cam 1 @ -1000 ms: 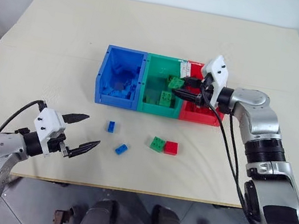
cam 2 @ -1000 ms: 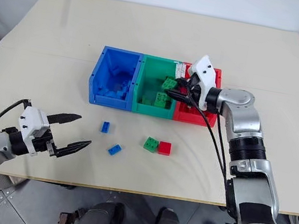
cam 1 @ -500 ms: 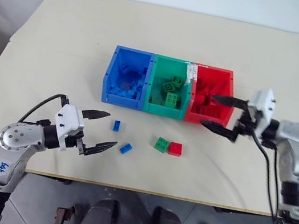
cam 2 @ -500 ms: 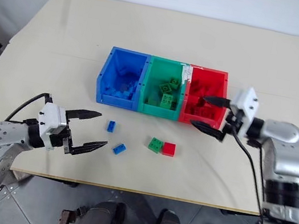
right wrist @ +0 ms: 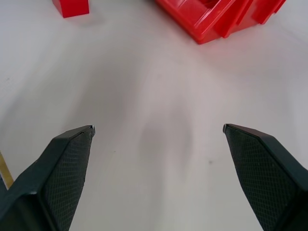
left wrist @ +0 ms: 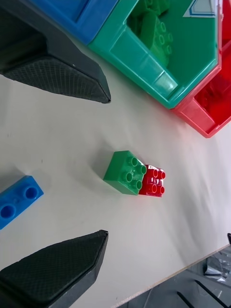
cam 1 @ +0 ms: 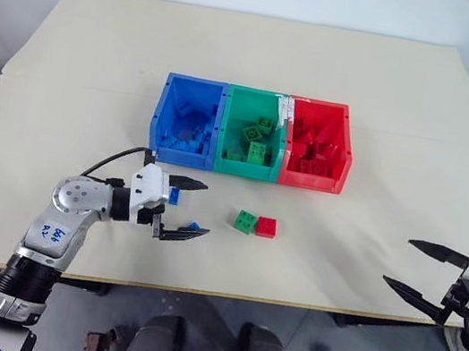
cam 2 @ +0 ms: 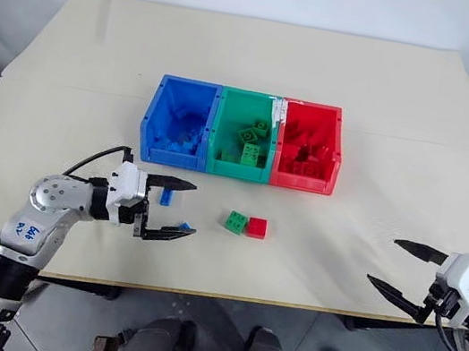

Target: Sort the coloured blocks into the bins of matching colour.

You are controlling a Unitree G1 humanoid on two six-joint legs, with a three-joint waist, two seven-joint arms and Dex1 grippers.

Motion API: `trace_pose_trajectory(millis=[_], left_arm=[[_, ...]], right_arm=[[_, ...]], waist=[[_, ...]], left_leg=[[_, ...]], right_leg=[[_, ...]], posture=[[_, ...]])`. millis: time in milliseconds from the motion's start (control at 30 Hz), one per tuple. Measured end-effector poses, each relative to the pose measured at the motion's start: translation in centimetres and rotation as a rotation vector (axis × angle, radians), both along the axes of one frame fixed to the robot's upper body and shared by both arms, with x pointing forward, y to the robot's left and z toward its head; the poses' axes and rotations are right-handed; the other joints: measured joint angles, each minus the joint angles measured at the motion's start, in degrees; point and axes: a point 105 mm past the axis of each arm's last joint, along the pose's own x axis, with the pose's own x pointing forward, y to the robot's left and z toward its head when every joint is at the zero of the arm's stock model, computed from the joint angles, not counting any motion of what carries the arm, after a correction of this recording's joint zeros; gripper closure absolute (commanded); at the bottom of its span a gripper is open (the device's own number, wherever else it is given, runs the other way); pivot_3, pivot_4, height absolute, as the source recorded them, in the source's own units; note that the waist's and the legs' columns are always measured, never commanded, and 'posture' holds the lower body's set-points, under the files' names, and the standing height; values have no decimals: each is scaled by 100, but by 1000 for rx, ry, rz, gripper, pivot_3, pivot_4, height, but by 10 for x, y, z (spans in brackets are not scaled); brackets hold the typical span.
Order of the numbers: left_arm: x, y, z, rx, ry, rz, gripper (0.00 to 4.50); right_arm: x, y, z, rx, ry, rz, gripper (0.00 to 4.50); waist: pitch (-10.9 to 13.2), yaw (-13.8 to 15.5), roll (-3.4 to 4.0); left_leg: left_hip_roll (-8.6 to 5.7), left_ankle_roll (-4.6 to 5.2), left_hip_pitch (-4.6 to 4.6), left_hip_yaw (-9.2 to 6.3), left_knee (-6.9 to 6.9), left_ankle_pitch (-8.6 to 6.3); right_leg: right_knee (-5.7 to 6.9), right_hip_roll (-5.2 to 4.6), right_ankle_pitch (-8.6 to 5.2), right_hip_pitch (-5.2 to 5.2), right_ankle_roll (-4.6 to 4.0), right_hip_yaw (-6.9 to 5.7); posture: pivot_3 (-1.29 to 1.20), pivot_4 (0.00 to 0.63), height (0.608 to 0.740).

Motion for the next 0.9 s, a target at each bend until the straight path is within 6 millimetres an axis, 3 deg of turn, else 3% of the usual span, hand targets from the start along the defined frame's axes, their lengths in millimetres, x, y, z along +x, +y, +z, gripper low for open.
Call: trace_pose_trajectory(millis=[133,233,433,533,667,800,900], left_arm=[[-4,14,-3,-1,-5,38,0],[-8,34,-8,17,-5,102,0],[-26,67,-20,53,29,217,0],[-35,68,-19,53,23,225,0],[-45,64,-17,49,19,227,0],[-52,59,-17,37,37,235,0],[-55,55,-13,23,38,229,0]], right_arm=[[17,33,4,3,51,131,24],[31,71,15,-16,110,256,24],[54,130,29,-174,246,373,24],[60,151,28,-256,305,395,24],[57,178,20,-314,363,455,24],[56,192,3,-366,380,470,24],[58,194,-4,-406,373,456,617]], waist=[[0,-21,0],[0,-16,1],[0,10,2],[0,26,2],[0,7,2],[0,10,1],[0,13,1]], left_leg=[[6,-4,10,1,0,1],[12,-9,8,-3,1,0],[14,-14,-22,-18,1,-11],[5,-13,-34,-19,-4,-19],[-2,-7,-37,-14,-9,-27],[-11,9,-40,-6,-4,-34],[-13,15,-40,-5,2,-38]], right_leg=[[22,-1,2,-7,-3,4],[30,-1,3,-15,-6,2],[22,-19,3,-41,-9,-11],[25,-76,3,-55,-9,-45],[29,-81,4,-53,-9,-113],[39,-86,5,-42,-6,-179],[30,-89,9,-30,2,-193]], posture=[[0,150,740],[0,150,740],[0,150,740],[0,150,740],[0,150,740],[0,150,740],[0,150,740]])
